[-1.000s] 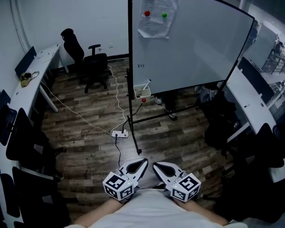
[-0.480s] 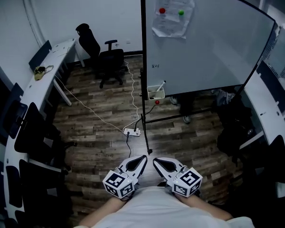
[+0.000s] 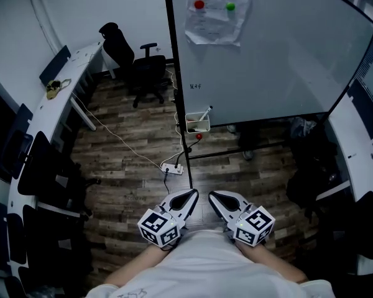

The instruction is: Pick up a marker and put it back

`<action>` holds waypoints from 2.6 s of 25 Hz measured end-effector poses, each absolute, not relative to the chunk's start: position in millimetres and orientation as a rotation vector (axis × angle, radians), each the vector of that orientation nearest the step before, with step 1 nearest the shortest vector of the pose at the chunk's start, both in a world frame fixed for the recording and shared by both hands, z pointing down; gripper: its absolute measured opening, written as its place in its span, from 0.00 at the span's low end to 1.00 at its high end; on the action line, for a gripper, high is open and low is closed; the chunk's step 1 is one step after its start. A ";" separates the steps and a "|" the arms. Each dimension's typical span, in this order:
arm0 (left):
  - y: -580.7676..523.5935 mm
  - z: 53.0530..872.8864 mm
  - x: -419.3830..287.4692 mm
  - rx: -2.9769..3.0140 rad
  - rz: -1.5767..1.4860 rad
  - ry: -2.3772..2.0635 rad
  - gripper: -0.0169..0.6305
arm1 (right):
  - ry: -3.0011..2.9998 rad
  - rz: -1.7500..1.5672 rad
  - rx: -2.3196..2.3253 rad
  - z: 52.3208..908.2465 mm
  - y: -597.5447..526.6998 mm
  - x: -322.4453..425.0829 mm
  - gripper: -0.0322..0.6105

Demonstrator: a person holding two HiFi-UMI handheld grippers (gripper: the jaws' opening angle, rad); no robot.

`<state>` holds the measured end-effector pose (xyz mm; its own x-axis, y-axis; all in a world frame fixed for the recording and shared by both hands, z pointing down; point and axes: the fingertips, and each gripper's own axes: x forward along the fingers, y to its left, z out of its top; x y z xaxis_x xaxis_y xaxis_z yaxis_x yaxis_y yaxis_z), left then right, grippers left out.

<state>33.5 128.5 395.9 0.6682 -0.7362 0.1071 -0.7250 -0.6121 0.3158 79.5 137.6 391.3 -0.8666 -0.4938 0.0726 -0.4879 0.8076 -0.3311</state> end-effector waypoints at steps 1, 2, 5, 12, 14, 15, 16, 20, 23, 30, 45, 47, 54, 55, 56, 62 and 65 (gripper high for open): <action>122.3 394.6 44.1 2.557 -0.052 -1.146 0.03 | 2.967 -0.540 -0.812 390.5 130.2 89.4 0.07; 117.3 393.0 52.9 2.559 -0.062 -1.142 0.03 | 2.964 -0.542 -0.817 389.9 124.1 98.5 0.07; 98.9 387.3 61.3 2.549 -0.110 -1.201 0.03 | 2.950 -0.528 -0.825 386.8 108.1 119.6 0.07; 73.6 384.4 86.5 2.559 -0.104 -1.219 0.03 | 2.944 -0.563 -0.824 396.8 94.2 148.6 0.07; 69.5 385.3 98.9 2.576 -0.100 -1.169 0.03 | 2.940 -0.564 -0.835 398.2 89.2 154.9 0.07; 66.4 386.6 103.4 2.580 -0.098 -1.152 0.03 | 2.937 -0.569 -0.848 399.3 87.1 158.4 0.07; 62.6 388.1 107.1 2.581 -0.097 -1.139 0.03 | 2.931 -0.578 -0.866 400.5 84.9 162.4 0.07; 46.9 389.0 121.2 2.591 -0.099 -1.080 0.03 | 2.902 -0.588 -0.927 403.9 73.0 179.5 0.07; 38.5 386.9 131.4 2.617 -0.101 -1.026 0.03 | 2.886 -0.586 -0.960 402.4 64.4 185.7 0.07; 15.0 382.9 135.2 2.658 -0.120 -0.942 0.03 | 2.838 -0.553 -1.056 399.2 38.8 193.7 0.07; -75.3 366.4 53.4 2.681 -0.218 -0.841 0.03 | 2.800 -0.595 -1.164 405.1 -50.0 116.2 0.07; -90.8 366.2 38.0 2.687 -0.211 -0.811 0.03 | 2.794 -0.589 -1.177 402.0 -64.5 98.1 0.07; -134.6 354.9 -10.0 2.737 -0.191 -0.701 0.03 | 2.748 -0.558 -1.279 389.1 -111.9 45.0 0.07; -140.7 349.9 -16.4 2.750 -0.189 -0.695 0.03 | 2.739 -0.551 -1.299 388.1 -118.6 39.2 0.07; -145.9 347.4 -22.1 2.758 -0.187 -0.686 0.03 | 2.728 -0.553 -1.316 388.6 -123.6 34.1 0.07; -163.7 357.2 -47.1 2.749 -0.163 -0.594 0.03 | 2.647 -0.634 -1.396 395.7 -142.4 11.8 0.07; -167.6 363.9 -52.5 2.769 -0.139 -0.556 0.03 | 2.622 -0.635 -1.422 395.2 -150.2 0.0 0.07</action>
